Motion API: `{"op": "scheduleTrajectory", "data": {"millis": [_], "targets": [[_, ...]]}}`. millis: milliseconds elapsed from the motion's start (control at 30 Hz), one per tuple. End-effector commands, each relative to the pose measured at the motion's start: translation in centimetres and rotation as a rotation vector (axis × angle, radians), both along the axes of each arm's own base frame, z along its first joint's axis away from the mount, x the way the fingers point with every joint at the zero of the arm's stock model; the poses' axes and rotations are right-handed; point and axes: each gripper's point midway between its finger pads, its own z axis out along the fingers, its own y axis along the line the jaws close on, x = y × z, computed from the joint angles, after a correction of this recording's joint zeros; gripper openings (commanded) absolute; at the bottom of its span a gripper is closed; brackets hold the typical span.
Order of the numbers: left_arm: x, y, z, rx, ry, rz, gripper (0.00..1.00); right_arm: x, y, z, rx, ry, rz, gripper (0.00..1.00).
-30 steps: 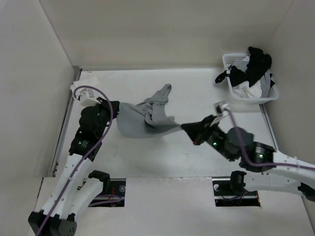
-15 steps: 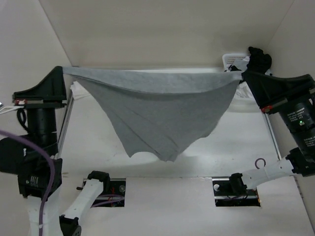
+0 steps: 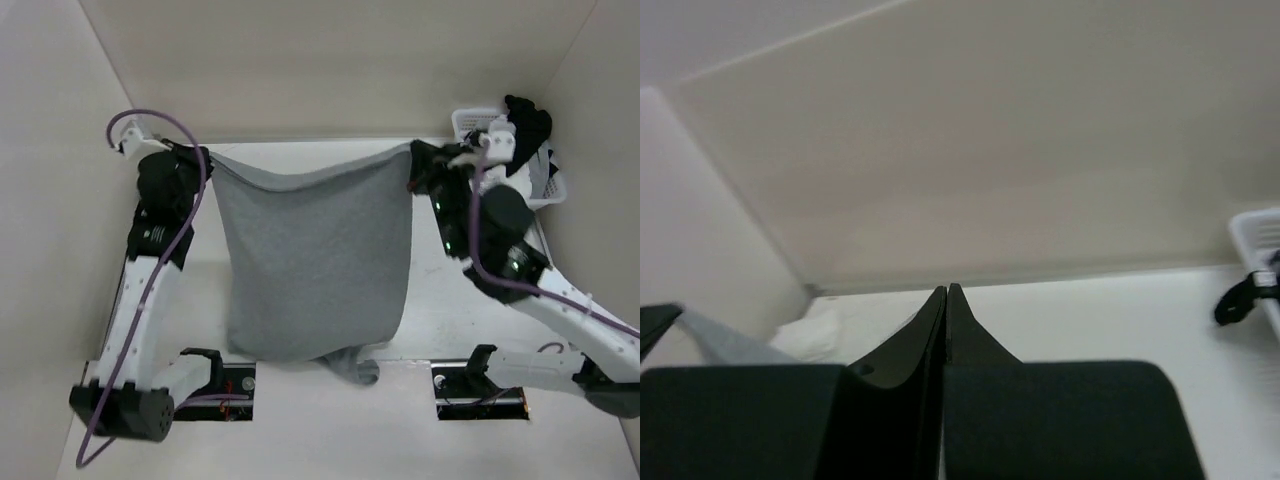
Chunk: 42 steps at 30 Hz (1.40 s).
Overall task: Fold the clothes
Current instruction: Flatten the tank top out
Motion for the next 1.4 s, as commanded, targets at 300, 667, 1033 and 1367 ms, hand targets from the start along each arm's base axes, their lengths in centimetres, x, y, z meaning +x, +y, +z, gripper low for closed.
{"op": "scheduleTrajectory", "data": {"millis": [300, 667, 1033, 1367], "targets": [[10.1, -0.6, 10.1, -0.043, -0.181, -0.029, 0.03, 17.6, 0.1, 7.8, 0.175, 0.073, 0.216, 0.0], [4.8, 1.8, 21.7, -0.002, -0.44, 0.004, 0.04, 10.7, -3.9, 16.1, 0.221, -0.083, 0.192, 0.0], [-2.9, 0.1, 2.5, 0.004, -0.185, 0.024, 0.04, 3.6, -3.1, -9.6, 0.187, 0.288, 0.177, 0.0], [-15.4, 0.7, -21.6, -0.044, 0.301, 0.016, 0.02, -11.6, 1.6, -32.5, 0.251, 0.787, 0.422, 0.0]]}}
